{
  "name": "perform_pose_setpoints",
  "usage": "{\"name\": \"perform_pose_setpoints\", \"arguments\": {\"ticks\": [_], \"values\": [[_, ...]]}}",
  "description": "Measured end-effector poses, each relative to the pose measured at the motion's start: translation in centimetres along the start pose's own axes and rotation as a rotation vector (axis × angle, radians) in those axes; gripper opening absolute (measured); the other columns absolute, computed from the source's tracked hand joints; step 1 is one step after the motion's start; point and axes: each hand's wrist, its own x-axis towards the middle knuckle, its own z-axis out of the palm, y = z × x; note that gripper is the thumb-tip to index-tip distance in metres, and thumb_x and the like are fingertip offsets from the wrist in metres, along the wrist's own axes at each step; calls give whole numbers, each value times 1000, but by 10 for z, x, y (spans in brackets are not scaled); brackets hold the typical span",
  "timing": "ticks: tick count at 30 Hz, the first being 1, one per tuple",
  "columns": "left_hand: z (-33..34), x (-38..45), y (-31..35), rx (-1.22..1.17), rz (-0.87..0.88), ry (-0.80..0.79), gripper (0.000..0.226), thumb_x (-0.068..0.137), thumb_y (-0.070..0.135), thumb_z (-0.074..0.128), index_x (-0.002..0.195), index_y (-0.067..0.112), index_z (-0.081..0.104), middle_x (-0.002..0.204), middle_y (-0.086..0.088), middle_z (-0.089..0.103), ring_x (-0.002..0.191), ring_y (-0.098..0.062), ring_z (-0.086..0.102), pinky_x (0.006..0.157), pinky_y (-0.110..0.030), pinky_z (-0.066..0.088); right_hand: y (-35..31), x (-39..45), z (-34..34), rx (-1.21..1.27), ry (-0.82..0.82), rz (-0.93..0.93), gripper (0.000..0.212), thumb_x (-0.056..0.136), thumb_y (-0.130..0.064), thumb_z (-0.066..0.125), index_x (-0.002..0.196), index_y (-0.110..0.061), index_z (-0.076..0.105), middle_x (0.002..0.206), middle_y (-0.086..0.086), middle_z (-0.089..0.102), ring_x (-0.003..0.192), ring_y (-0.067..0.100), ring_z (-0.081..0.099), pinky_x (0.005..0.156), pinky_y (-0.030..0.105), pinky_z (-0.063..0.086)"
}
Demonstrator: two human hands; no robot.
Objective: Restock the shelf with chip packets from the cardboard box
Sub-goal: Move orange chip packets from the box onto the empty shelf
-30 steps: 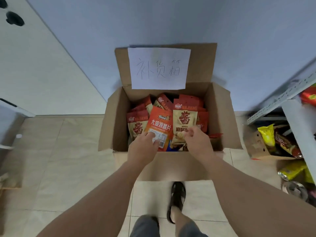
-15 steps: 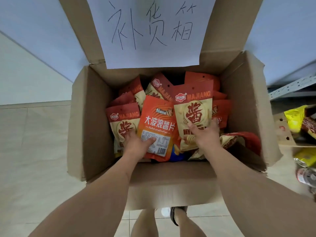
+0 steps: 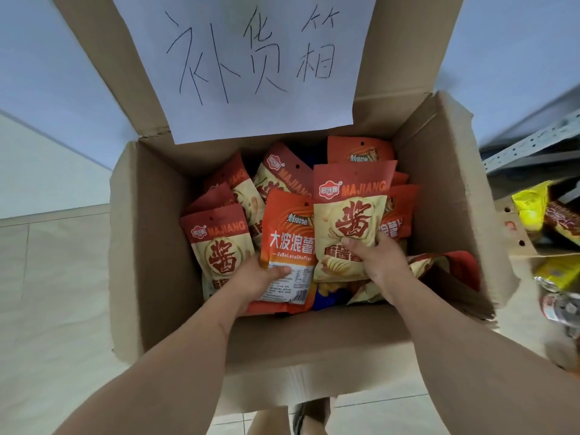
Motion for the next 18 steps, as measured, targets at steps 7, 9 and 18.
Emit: {"name": "perform_pose_setpoints", "arguments": {"ticks": [7,9,18], "values": [[-20,-73,13,-127,59,32,39,80,28,85,115,24,68,106,0,79,100,-25,75,98,-51,55,-43,-63,-31,345,58,-104,32,83,-21,82,109,-15,64,106,1,75,96,22,73,86,42,61],[-25,-112,25,-136,104,25,33,83,26,82,114,23,71,105,0,79,99,-25,75,97,-51,56,-61,-93,-48,373,65,-162,29,84,-21,81,107,-15,64,104,1,76,92,19,75,82,40,62],[-16,-273,65,-43,317,-109,37,83,27,82,117,16,71,110,-7,78,100,-32,75,95,-57,56,-106,-258,-151,401,188,-392,27,86,-31,78,107,-20,66,93,-7,76,81,13,74,71,33,63]]}}
